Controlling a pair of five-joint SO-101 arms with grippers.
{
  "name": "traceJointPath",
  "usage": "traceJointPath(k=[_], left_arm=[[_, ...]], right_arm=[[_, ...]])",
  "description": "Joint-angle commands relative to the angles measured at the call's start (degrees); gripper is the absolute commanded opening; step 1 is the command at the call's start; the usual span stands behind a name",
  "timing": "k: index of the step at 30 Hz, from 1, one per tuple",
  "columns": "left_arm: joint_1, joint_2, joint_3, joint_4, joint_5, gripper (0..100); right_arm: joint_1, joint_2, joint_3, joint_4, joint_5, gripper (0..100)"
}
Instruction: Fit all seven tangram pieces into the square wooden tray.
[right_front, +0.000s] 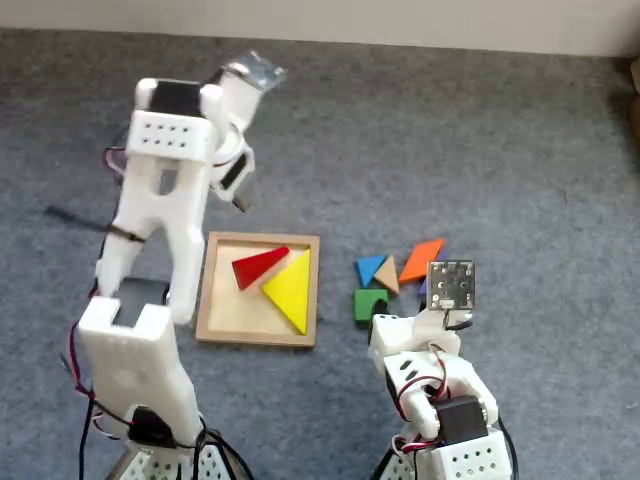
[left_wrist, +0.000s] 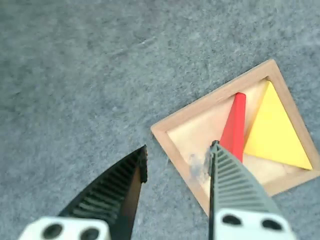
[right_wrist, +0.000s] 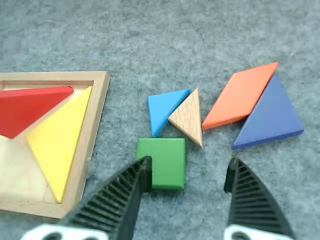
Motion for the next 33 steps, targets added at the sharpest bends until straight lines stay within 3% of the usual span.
traceJointPath(k=[1,13,22,33], left_arm=[[0.0,-8.8,4.8,0.9,0.2,21],[1.0,-21.3,27.1,0.2,0.0,21],[-0.5,-21.3,42.6,-16.4,0.0,21],[-5.8,-21.4,44.4,-22.8,0.3,21]], right_arm=[[0.7,-1.1,3.7,-1.0,0.6,23.8],[0.7,-1.1,3.7,-1.1,0.6,23.8],[0.7,-1.1,3.8,-1.1,0.6,23.8],[0.7,-1.1,3.8,-1.1,0.6,23.8]])
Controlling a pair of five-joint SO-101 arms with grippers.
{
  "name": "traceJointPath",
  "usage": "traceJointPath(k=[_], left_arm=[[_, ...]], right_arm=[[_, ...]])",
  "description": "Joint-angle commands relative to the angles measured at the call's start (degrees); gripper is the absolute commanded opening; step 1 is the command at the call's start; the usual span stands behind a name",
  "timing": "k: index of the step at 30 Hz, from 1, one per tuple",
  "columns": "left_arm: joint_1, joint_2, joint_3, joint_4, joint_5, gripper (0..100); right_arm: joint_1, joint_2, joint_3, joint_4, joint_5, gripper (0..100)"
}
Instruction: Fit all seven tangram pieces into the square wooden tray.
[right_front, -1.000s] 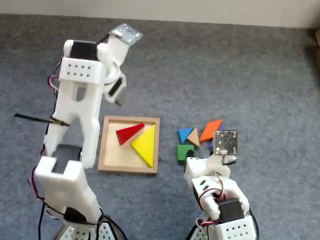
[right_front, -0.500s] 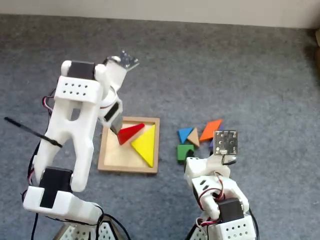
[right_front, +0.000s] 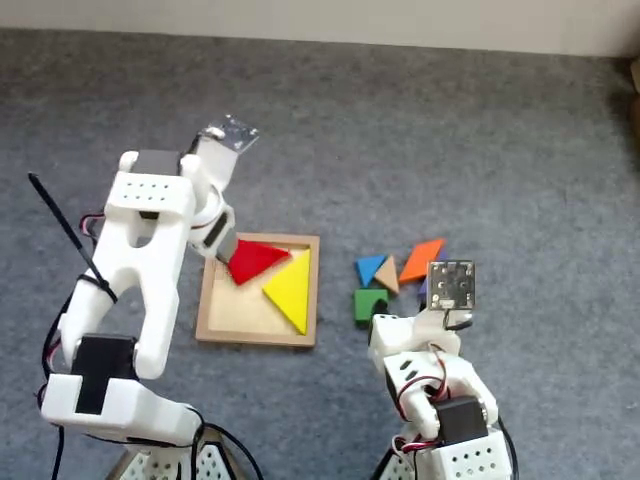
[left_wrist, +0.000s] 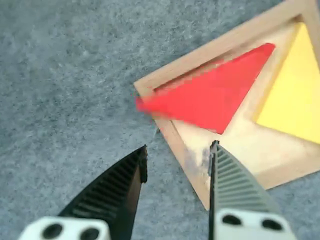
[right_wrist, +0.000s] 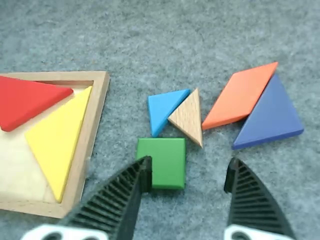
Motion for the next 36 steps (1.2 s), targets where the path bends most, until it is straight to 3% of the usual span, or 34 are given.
traceJointPath(k=[1,9,22,36], left_arm=[[-0.8,-2.2,-0.6,-0.8,0.3,21],[-0.8,-2.2,-0.3,-2.5,0.3,21],[-1.8,-2.1,14.8,-26.4,-0.1,21],[8.7,-2.2,22.3,-29.1,0.4,21]], right_arm=[[0.7,-1.1,3.8,-1.1,0.6,23.8],[0.7,-1.1,3.8,-1.1,0.6,23.8],[0.7,-1.1,3.8,-1.1,0.6,23.8],[0.7,-1.1,3.8,-1.1,0.6,23.8]])
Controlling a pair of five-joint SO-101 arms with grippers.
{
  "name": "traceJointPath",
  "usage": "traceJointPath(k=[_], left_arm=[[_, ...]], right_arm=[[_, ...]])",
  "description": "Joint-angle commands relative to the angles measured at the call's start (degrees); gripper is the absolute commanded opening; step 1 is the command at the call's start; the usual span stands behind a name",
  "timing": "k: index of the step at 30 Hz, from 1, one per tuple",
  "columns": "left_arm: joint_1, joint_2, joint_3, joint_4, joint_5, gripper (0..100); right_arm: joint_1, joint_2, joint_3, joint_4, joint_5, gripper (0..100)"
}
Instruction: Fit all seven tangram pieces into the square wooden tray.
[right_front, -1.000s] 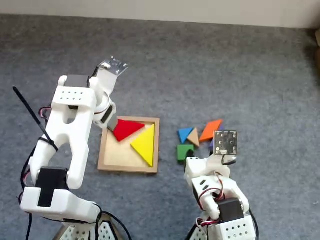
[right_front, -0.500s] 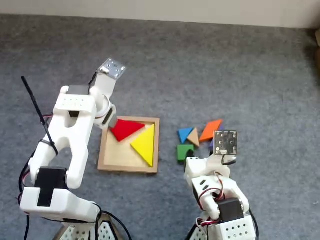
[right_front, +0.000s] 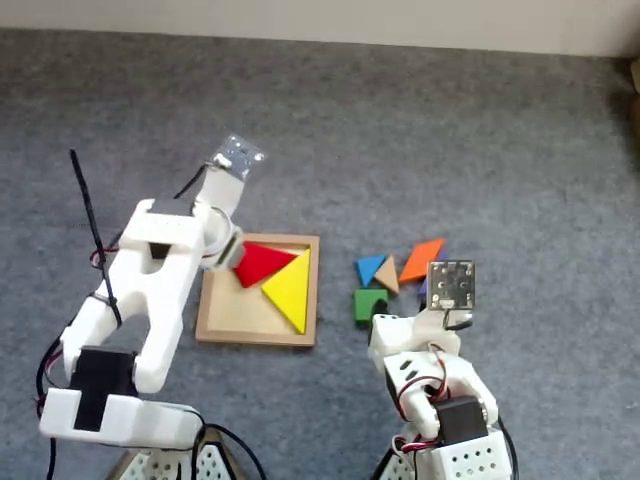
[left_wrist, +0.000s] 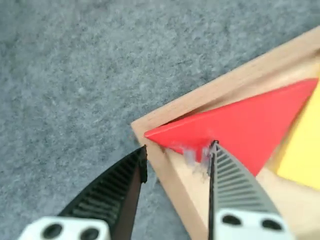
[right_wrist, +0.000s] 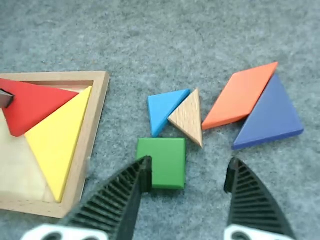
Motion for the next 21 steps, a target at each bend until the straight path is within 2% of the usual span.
traceJointPath(k=[1,6,10,14,18,21], left_arm=[[4.0,-0.1,0.7,-0.2,0.2,21],[6.1,-0.2,0.8,-0.2,0.6,21],[6.7,-0.7,0.6,-0.1,5.4,21],[6.4,-0.8,-1.0,0.4,5.9,21],[6.2,-0.8,-6.8,8.7,6.0,21],[6.2,-1.1,-12.6,15.6,9.8,18]], right_arm=[[0.7,-1.1,3.8,-1.1,0.6,23.8],[0.7,-1.1,3.8,-1.1,0.6,23.8],[0.7,-1.1,3.8,-1.1,0.6,23.8],[0.7,-1.1,3.8,-1.1,0.6,23.8],[0.7,-1.1,3.7,-1.1,0.6,23.8],[2.1,-1.1,3.5,-0.9,0.6,23.8]])
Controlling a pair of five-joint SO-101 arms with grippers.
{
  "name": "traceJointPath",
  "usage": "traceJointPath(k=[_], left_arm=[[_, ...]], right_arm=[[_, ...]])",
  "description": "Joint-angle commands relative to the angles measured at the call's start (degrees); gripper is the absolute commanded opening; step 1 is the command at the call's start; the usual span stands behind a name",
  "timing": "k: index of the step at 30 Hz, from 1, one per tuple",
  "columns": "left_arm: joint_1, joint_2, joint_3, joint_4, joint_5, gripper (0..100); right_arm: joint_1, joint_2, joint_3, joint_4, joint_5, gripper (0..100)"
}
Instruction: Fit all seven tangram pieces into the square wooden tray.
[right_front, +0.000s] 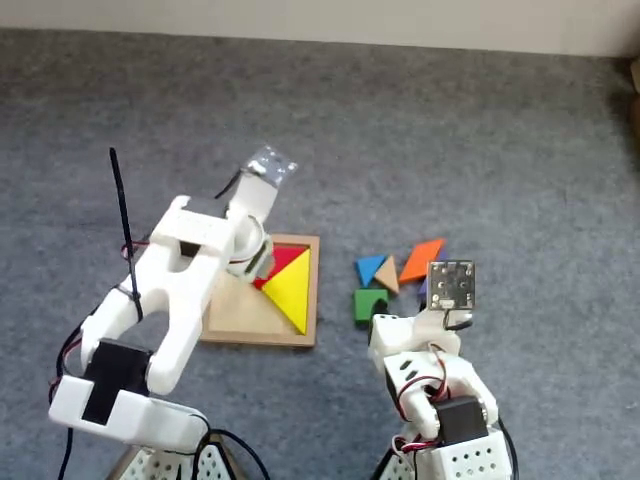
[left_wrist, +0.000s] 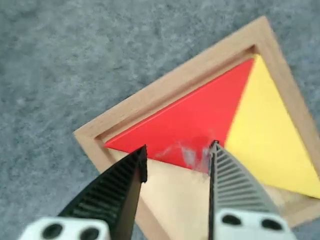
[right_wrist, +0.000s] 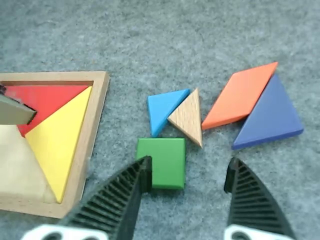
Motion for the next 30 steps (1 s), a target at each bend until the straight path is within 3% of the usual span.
traceJointPath(k=[1,7,13,17,23,30], left_arm=[[0.7,-2.2,-8.1,8.1,4.0,17],[-1.5,-13.8,-9.2,12.9,7.0,14],[-6.3,-28.4,0.6,12.5,7.6,14],[-13.3,-34.8,8.1,12.0,7.6,14],[-25.1,-37.7,18.9,3.7,7.6,14],[-27.6,-37.9,29.1,-4.7,7.9,14]], right_arm=[[2.0,-0.7,3.4,-0.8,0.7,23.8],[4.1,-0.5,0.6,3.7,5.0,23.8],[5.2,-0.5,-4.0,3.7,9.8,23.8],[5.2,-0.5,-6.5,3.8,11.3,23.8],[4.9,0.1,-17.1,9.0,11.4,23.9],[0.8,18.2,-26.7,9.4,10.2,24.1]])
